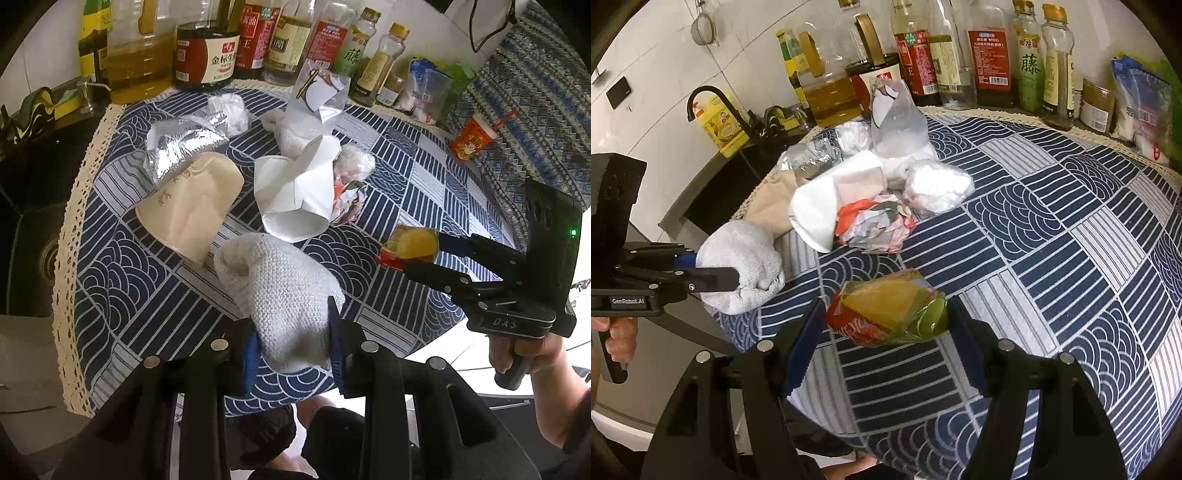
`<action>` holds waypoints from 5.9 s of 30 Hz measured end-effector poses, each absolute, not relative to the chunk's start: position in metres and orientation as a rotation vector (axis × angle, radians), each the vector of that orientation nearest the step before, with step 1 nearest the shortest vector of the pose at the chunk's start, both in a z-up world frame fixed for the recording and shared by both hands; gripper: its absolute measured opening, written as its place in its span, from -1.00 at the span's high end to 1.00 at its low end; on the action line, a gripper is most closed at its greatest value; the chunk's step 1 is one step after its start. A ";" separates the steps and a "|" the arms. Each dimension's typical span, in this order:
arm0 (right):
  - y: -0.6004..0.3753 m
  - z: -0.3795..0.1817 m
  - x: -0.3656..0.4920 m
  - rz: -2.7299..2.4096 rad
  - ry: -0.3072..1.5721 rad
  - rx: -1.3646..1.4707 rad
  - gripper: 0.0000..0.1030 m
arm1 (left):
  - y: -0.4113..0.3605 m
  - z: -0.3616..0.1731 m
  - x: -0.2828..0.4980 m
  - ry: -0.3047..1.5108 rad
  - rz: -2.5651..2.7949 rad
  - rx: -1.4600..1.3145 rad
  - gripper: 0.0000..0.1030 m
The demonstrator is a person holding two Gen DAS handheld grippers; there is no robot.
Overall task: Collect trash
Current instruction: 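Carry the tissue and snack wrapper down over the black trash bin with both tools, then open both tools to drop the tissue and wrapper into the bin, then raise both tools back toward the remaining trash on the tablecloth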
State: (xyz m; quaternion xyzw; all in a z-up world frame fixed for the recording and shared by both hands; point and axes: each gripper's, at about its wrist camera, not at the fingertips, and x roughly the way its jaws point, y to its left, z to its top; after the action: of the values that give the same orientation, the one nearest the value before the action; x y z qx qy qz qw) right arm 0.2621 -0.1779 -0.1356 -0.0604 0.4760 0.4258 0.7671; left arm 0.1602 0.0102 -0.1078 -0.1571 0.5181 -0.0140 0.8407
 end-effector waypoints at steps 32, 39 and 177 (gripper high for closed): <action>-0.143 -0.092 0.136 0.977 0.998 -0.101 -0.31 | 0.034 -0.092 0.028 1.012 -0.033 -0.395 0.44; -0.130 -0.107 0.110 1.001 1.047 -0.112 -0.31 | 0.041 -0.108 0.003 1.031 -0.017 -0.436 0.44; -0.104 -0.097 0.311 0.929 1.159 0.216 -0.59 | 0.071 -0.085 0.189 1.128 0.061 -0.162 -0.11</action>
State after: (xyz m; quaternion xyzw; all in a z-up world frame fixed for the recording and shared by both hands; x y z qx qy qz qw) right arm 0.3106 -0.1036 -0.0970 0.0980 0.5266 0.4220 0.7314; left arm 0.1885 0.0709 -0.0854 -0.0768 0.5338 0.0287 0.8417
